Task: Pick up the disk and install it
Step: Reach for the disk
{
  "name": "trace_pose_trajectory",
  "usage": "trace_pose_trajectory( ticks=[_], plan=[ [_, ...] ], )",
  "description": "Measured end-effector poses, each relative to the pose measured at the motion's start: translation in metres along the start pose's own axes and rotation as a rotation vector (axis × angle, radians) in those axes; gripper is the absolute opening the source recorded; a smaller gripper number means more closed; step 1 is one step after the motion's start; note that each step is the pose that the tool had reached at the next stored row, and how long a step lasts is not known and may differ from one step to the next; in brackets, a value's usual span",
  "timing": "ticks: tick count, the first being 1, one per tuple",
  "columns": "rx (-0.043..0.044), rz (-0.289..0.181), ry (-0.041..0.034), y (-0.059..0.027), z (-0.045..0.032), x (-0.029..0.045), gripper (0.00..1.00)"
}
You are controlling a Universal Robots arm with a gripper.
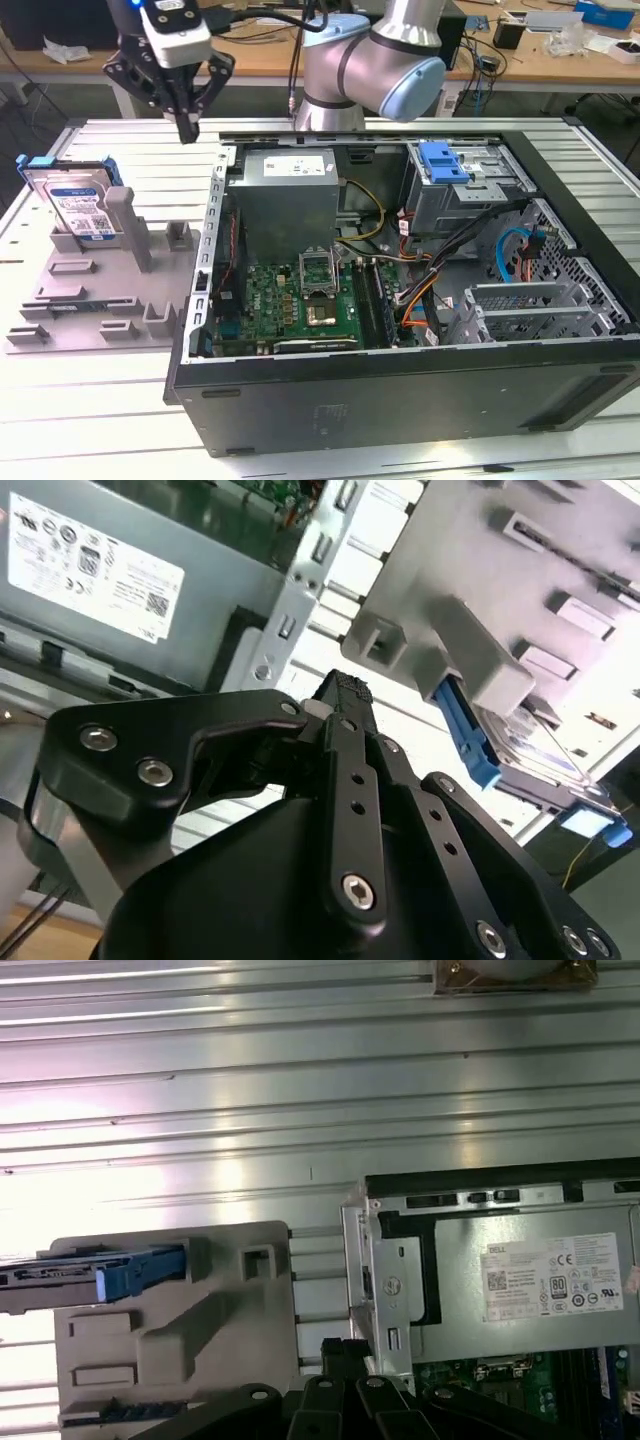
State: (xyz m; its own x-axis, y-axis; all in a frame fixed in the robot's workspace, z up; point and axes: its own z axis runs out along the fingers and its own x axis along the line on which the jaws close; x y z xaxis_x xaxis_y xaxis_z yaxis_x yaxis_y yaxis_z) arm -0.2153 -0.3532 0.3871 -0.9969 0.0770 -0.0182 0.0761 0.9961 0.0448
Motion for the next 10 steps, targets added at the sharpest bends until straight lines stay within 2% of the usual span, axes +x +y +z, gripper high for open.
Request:
trace_pose_trajectory(
  ticks=[2,6,8,10],
  plan=[
    [0.0003,0.000,0.0002,0.0033,0.0011,0.0080,0.11],
    [0.0001,0.000,0.0001,0.0136,0.0057,0.0361,0.11],
    [0.0002,0.000,0.0003,0.0165,0.0069,0.0443,0.11],
    [0.0001,0.000,0.0003,0.0204,0.0087,0.0589,0.11]
  ],
)
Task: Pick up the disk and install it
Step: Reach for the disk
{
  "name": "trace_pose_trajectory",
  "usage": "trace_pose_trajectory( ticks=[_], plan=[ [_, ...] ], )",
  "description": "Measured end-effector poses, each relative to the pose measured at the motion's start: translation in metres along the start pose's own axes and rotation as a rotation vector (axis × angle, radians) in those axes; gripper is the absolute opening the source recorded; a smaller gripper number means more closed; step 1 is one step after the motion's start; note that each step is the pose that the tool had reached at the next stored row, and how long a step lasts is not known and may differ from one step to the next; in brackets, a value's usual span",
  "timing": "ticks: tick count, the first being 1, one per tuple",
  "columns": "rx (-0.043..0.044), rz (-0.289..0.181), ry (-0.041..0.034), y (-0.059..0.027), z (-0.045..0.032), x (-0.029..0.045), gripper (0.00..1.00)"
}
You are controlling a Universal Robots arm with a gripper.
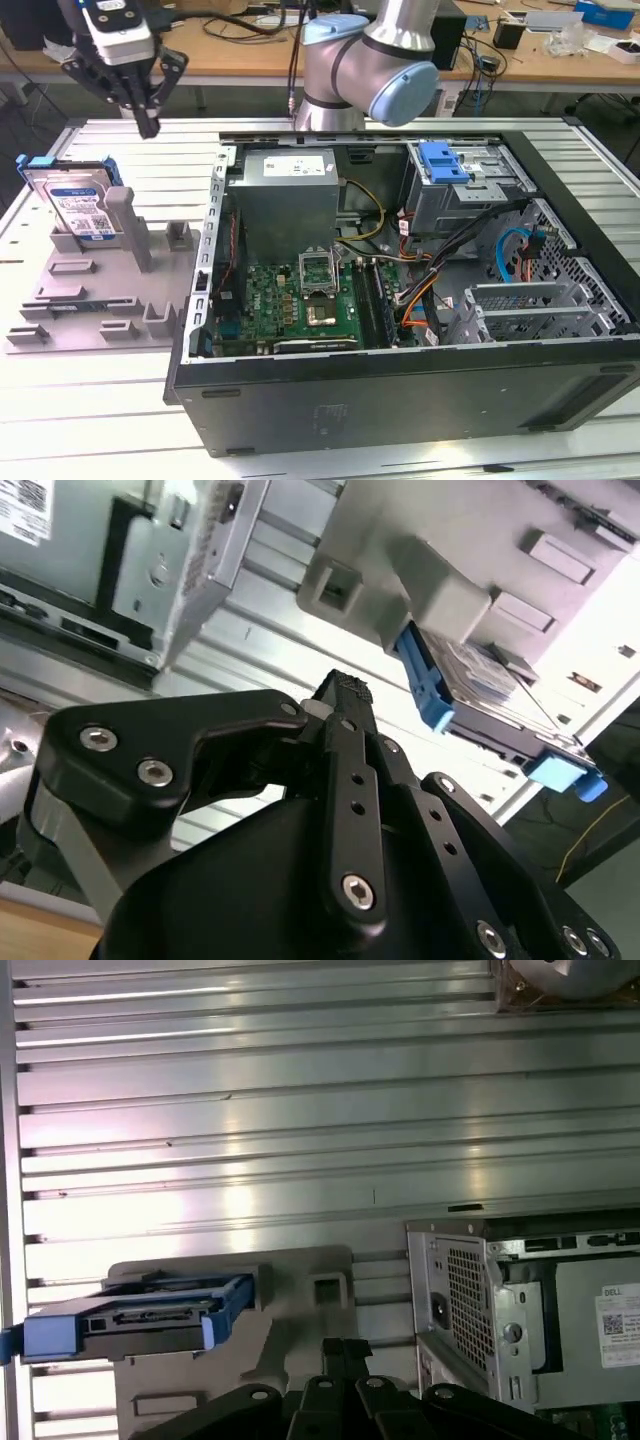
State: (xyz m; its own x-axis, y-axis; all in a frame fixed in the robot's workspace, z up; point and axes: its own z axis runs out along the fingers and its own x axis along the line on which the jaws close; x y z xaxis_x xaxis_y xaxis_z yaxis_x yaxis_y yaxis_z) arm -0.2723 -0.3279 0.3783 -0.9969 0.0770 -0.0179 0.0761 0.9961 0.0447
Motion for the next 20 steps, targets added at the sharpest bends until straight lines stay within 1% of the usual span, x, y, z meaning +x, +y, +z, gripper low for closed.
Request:
trace_pose_trajectory(
  ticks=[3,9,10,11,13,14,15,17,20],
  plan=[
    [0.0001,0.000,0.0005,0.0041,0.0024,0.0220,0.11],
    [0.0002,0.000,0.0010,0.0081,0.0050,0.0451,0.11],
    [0.0002,0.000,0.0015,0.0097,0.0058,0.0551,0.11],
    [0.0002,0.001,0.0019,0.0111,0.0065,0.0627,0.11],
    [0.0003,0.001,0.0024,0.0122,0.0069,0.0691,0.11],
    [0.0004,0.001,0.0026,0.0131,0.0073,0.0743,0.11],
    [0.0005,0.001,0.0028,0.0137,0.0075,0.0776,0.11],
    [0.0010,0.002,0.0036,0.0150,0.0080,0.0888,0.11],
    [0.0024,0.001,0.0039,0.0151,0.0082,0.0984,0.11]
  ],
)
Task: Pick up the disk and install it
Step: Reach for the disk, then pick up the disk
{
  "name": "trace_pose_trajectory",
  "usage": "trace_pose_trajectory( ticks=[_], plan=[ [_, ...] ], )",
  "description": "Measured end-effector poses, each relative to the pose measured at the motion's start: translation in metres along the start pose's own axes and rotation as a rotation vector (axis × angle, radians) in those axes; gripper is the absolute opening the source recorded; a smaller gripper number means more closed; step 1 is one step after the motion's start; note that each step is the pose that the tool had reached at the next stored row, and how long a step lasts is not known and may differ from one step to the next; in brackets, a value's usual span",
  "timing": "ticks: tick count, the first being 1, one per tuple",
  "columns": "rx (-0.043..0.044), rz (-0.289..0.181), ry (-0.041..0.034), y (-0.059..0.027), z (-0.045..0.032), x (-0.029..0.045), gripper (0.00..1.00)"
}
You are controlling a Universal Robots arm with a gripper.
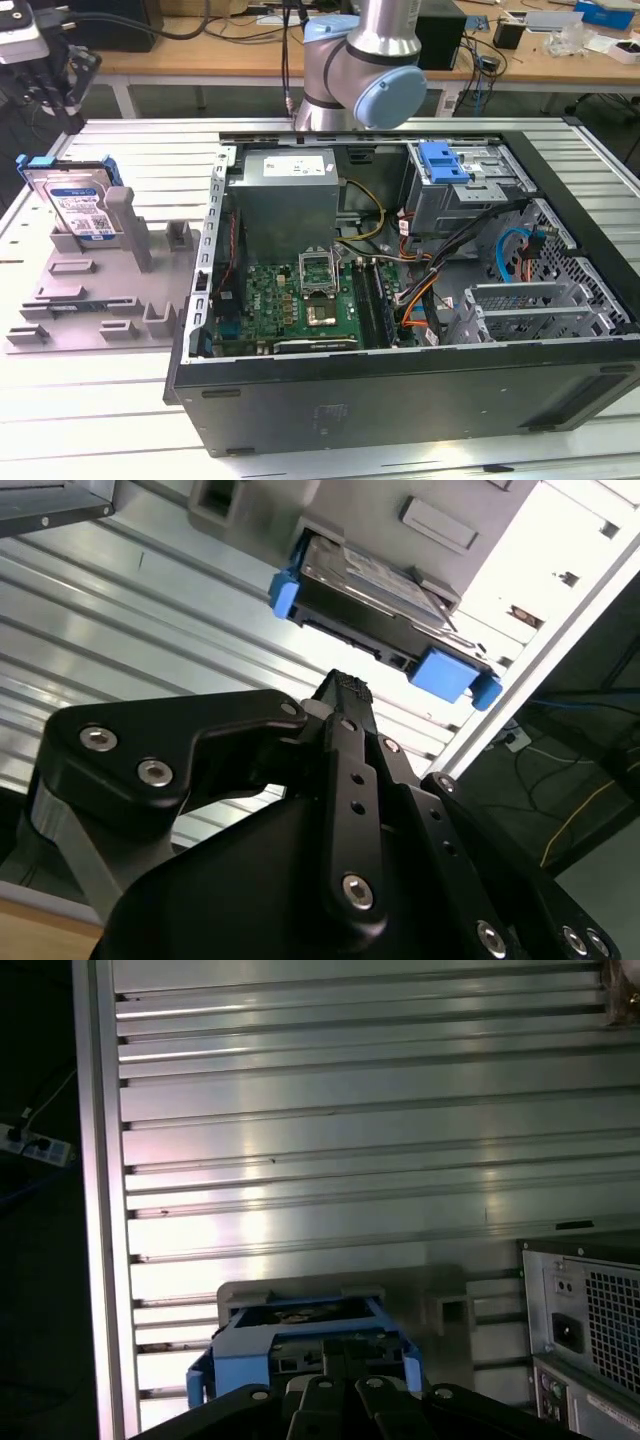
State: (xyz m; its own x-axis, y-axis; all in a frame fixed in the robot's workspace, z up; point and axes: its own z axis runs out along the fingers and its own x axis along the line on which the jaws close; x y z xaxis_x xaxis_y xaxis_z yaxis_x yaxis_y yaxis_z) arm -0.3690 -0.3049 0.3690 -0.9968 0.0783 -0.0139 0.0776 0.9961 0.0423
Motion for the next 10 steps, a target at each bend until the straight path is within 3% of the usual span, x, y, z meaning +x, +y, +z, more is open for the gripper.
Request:
trace_pose_trajectory(
  ticks=[10],
  plan=[
    [0.0007,0.000,0.0000,-0.0001,0.0000,0.0012,0.11]
  ],
)
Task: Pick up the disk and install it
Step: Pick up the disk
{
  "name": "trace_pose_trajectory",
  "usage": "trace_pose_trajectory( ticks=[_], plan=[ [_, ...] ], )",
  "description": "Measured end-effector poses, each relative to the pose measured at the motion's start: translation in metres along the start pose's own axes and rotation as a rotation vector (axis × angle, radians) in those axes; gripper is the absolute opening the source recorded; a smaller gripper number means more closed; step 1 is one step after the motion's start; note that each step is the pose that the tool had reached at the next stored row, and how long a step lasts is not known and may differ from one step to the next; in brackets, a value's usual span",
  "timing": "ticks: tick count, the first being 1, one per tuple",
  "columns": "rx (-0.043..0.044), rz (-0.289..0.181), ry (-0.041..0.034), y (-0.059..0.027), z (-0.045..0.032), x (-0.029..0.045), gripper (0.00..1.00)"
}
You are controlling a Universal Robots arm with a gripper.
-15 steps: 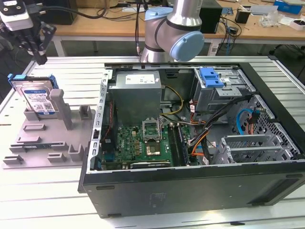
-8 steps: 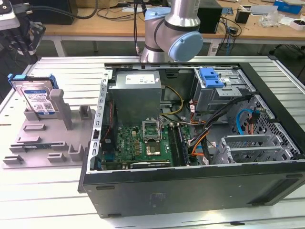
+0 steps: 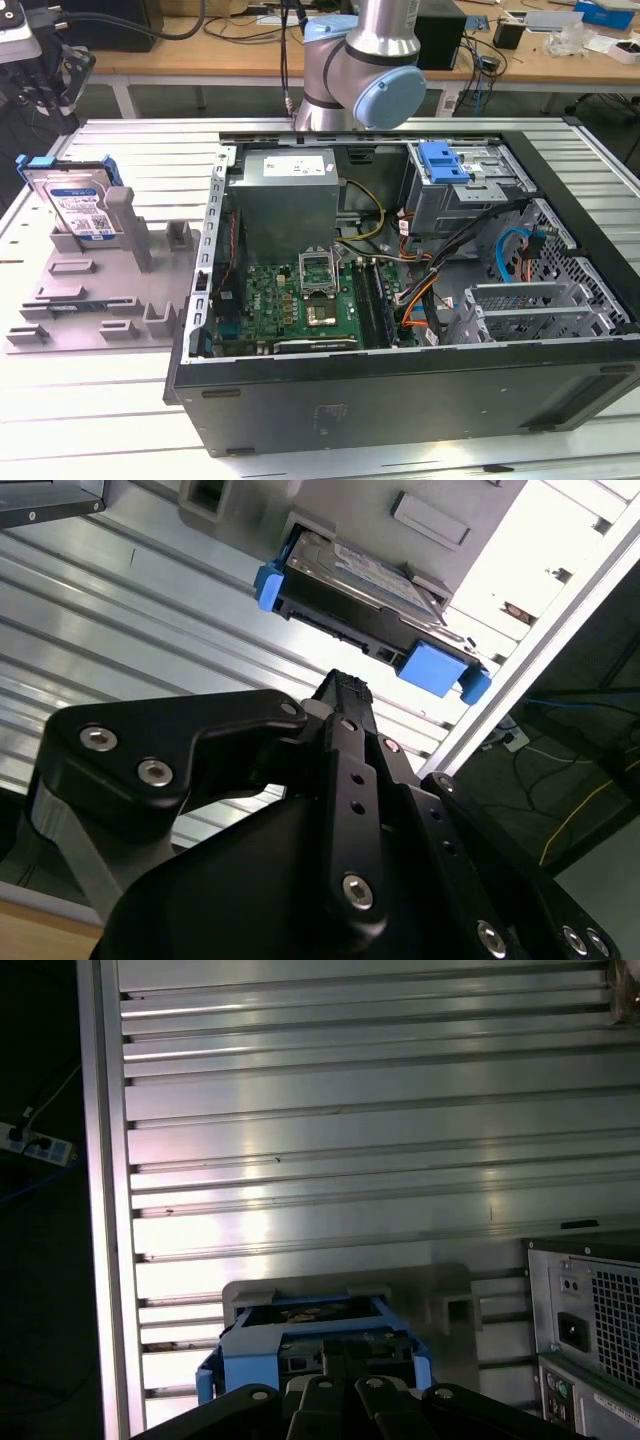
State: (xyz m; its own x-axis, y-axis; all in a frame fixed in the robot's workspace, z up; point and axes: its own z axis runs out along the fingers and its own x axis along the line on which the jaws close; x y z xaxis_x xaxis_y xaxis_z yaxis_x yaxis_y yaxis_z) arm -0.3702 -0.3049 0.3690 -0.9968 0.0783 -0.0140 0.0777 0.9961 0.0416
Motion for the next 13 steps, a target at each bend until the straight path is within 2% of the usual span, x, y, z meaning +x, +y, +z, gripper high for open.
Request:
trace_pose_trajectory(
  ticks=[9,12,13],
  plan=[
    [0.0000,0.000,0.0001,0.0000,0.0000,0.0001,0.11],
    [-0.0004,-0.027,0.0012,-0.0017,-0.0002,0.0041,0.11],
    [-0.0007,-0.051,0.0021,-0.0017,-0.0001,0.0043,0.11]
  ],
)
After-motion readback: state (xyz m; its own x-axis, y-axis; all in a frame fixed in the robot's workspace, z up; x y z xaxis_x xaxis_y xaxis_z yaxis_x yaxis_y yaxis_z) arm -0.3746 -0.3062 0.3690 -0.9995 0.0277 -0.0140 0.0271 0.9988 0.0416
